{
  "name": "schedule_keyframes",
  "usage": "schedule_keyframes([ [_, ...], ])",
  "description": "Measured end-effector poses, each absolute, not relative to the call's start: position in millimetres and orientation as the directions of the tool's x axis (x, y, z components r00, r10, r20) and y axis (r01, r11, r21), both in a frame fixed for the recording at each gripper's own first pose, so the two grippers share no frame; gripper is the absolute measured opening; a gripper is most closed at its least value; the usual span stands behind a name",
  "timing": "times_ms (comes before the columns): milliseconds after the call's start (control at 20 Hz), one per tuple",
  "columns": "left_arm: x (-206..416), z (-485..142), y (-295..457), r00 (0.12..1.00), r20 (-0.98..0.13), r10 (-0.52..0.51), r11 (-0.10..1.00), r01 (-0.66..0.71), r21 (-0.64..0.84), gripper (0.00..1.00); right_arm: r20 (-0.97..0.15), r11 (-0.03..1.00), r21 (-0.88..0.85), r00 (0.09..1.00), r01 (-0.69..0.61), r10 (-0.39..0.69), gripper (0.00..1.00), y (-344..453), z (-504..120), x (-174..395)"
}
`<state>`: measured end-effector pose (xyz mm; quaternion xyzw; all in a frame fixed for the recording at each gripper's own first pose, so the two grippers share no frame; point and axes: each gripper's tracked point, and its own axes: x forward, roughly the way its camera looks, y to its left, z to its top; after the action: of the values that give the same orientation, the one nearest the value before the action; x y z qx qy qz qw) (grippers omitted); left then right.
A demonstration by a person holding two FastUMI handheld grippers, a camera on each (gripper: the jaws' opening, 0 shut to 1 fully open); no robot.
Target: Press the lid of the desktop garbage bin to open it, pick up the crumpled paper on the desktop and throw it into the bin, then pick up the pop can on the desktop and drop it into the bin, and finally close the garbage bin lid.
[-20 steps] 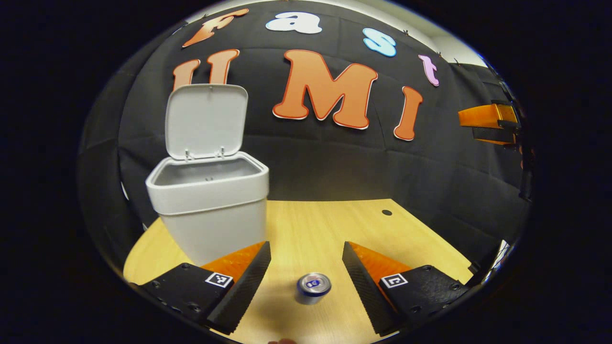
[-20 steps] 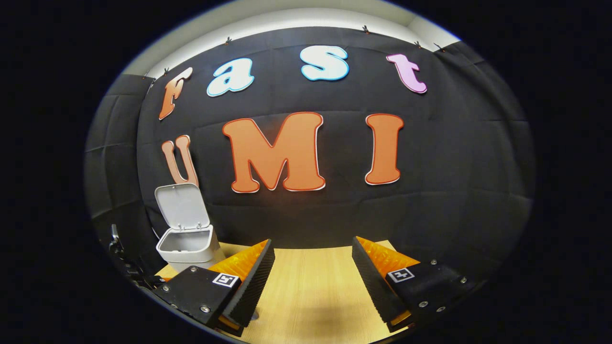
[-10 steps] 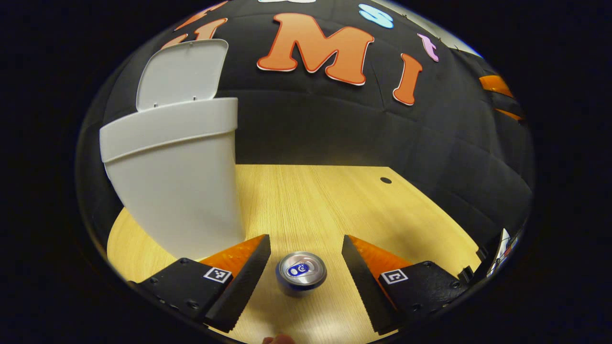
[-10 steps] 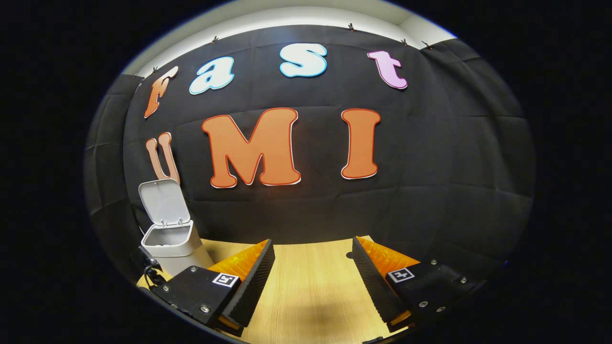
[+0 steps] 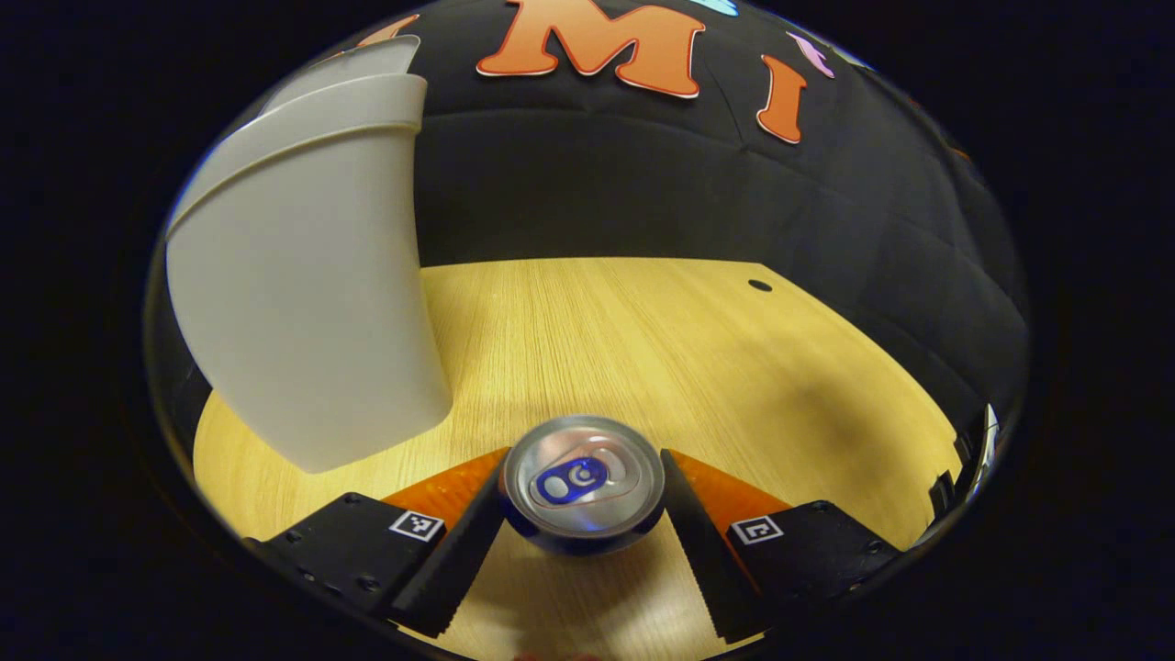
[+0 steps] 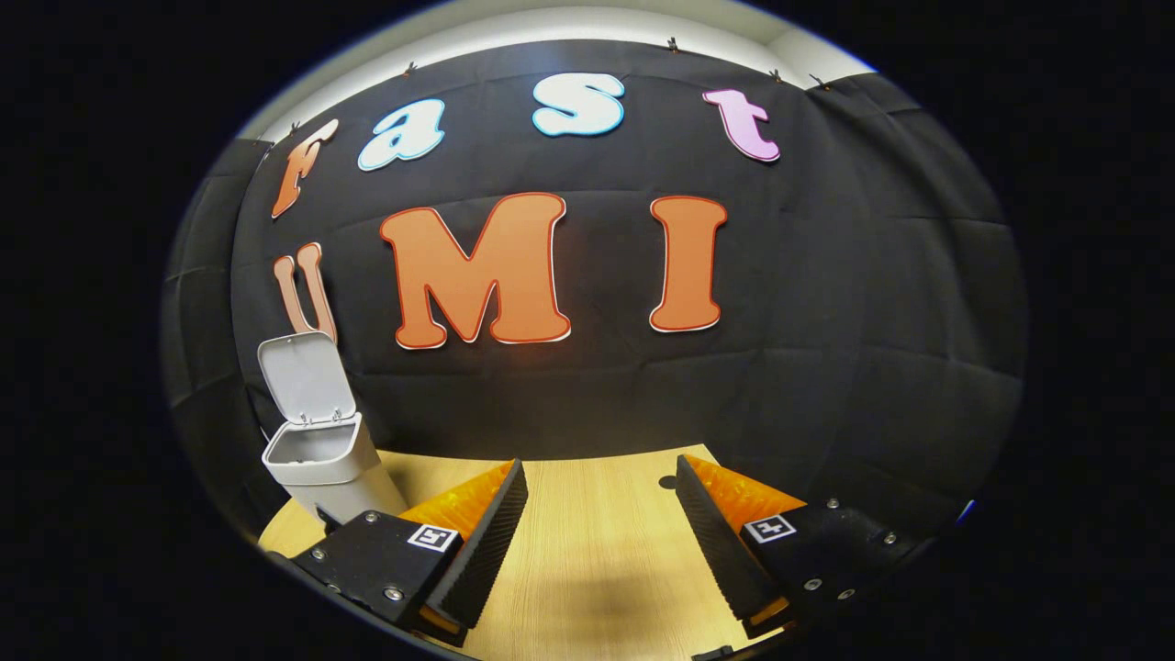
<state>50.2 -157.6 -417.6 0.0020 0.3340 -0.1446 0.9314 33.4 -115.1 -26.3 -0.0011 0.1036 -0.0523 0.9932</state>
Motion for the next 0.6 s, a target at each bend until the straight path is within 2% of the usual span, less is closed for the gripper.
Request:
schedule_keyframes([
  [100,49.7,-424.6,-154.9,0.74,-0.624,-0.249,0.961,0.267,-0.067,0.96,-0.212,0.993,-0.026,0.97,0.114,-0.117,0.97,-119.1,-28.4,31.3],
  [200,52.0,-418.4,-155.5,0.761,-0.59,-0.268,0.959,0.269,-0.089,0.85,-0.217,0.993,-0.03,0.968,0.118,-0.121,1.0,-120.8,-28.3,29.8],
  [250,54.1,-416.3,-153.8,0.765,-0.585,-0.269,0.96,0.265,-0.095,0.85,-0.219,0.992,-0.031,0.968,0.12,-0.123,0.97,-121.4,-28.5,30.3],
  [600,48.1,-376.7,-148.8,0.752,-0.59,-0.294,0.955,0.251,-0.155,0.84,-0.213,0.993,-0.038,0.97,0.111,-0.116,0.97,-119.2,-27.7,27.8],
])
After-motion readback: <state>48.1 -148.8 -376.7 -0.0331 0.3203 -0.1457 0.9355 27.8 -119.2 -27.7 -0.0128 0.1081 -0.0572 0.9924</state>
